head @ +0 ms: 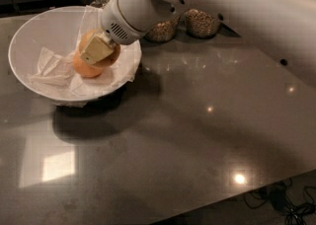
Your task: Pick orange from white bowl
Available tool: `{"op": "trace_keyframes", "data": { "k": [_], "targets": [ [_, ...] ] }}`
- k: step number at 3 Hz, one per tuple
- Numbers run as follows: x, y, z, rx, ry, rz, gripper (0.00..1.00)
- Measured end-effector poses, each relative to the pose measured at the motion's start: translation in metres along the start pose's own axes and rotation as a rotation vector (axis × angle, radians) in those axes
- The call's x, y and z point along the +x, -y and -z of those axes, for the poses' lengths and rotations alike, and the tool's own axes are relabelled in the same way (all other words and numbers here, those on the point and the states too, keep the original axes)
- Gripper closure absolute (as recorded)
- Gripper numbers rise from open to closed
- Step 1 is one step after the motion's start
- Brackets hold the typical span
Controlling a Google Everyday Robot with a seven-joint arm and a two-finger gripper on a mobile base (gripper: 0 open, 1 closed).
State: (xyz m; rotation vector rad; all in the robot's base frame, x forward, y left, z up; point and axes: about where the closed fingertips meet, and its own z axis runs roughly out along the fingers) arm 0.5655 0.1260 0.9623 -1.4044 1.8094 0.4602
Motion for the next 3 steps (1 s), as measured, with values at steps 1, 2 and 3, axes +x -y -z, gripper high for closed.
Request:
{"op": "trace_keyframes", "data": {
  "k": [1, 2, 3],
  "targets": [
    [0.001, 0.0197, 0.0102, -0.023, -0.004, 0.088, 1.0],
    [-0.0014, 0.0188, 0.0109, -0.123, 0.047, 0.158, 1.0],
    [-0.0031, 0.0169, 0.0111, -0.127, 0.048, 0.182, 1.0]
  ]
}}
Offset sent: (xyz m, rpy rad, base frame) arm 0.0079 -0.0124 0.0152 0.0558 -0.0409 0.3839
